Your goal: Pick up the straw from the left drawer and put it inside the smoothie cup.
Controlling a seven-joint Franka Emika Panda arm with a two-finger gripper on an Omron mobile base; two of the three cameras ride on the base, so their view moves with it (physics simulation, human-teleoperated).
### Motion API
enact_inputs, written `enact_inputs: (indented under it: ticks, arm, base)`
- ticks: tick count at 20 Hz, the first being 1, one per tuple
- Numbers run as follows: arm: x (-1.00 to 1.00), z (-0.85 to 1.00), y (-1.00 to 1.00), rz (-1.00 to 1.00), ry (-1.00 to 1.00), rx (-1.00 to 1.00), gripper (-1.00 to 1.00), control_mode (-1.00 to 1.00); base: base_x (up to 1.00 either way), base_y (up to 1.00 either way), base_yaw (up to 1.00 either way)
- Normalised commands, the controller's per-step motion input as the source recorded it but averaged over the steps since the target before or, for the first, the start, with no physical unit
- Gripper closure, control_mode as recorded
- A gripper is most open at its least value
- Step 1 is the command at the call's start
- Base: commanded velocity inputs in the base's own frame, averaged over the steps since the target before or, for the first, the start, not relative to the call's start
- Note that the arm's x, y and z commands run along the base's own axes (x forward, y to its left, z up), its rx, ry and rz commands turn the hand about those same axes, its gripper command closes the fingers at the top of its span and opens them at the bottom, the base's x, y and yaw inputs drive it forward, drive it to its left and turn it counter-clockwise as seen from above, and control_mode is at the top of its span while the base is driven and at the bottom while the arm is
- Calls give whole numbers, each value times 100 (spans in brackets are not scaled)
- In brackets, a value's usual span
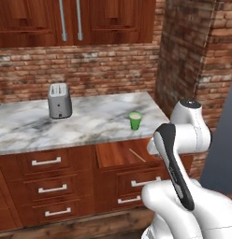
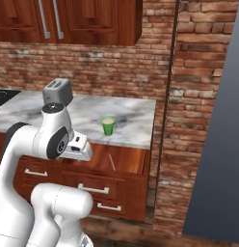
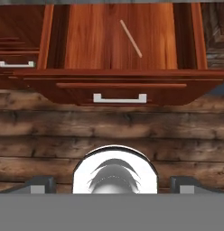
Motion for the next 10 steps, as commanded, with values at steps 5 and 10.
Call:
enact_inputs:
  ticks: [5,10]
  arm:
    - [34,0,0,0,3,0,-100,-100]
    - [33,0,-7,0,1,0,-100,-100]
  base:
    - [7,0,0]
    - [0,0,0]
